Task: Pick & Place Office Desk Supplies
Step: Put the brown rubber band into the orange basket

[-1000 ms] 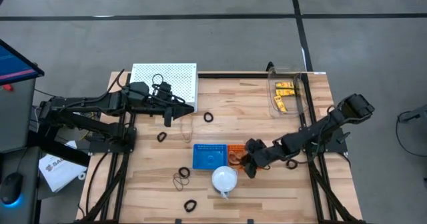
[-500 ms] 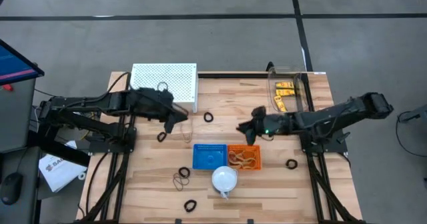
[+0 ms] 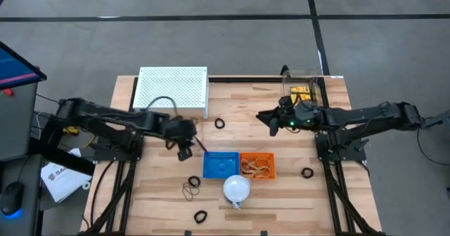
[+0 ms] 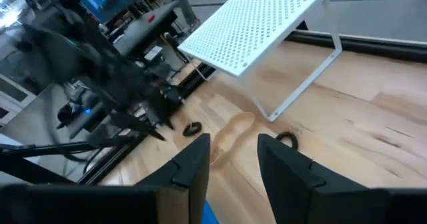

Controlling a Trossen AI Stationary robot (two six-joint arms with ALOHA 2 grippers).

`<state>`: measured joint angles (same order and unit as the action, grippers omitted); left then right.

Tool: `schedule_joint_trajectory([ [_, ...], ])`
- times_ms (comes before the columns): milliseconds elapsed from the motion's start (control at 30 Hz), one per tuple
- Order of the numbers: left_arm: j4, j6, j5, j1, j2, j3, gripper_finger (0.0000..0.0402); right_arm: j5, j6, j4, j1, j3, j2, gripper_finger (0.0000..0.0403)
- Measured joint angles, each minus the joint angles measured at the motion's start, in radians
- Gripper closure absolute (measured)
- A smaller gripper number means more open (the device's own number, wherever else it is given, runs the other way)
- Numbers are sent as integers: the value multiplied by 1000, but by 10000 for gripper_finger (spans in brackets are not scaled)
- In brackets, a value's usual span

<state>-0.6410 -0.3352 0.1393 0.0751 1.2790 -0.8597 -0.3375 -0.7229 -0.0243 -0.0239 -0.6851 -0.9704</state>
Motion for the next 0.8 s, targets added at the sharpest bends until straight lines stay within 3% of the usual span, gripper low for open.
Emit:
schedule_joint_trajectory([
  [300, 91, 432, -52, 27, 191, 12, 262, 4, -11, 7, 1, 0, 45, 280],
  [533, 152, 514, -31, 11, 260, 39, 245, 1, -37, 8, -7, 0, 49, 280],
  [800, 198, 515, -39, -10, 309, 39, 254, -1, -38, 10, -16, 0, 49, 280],
])
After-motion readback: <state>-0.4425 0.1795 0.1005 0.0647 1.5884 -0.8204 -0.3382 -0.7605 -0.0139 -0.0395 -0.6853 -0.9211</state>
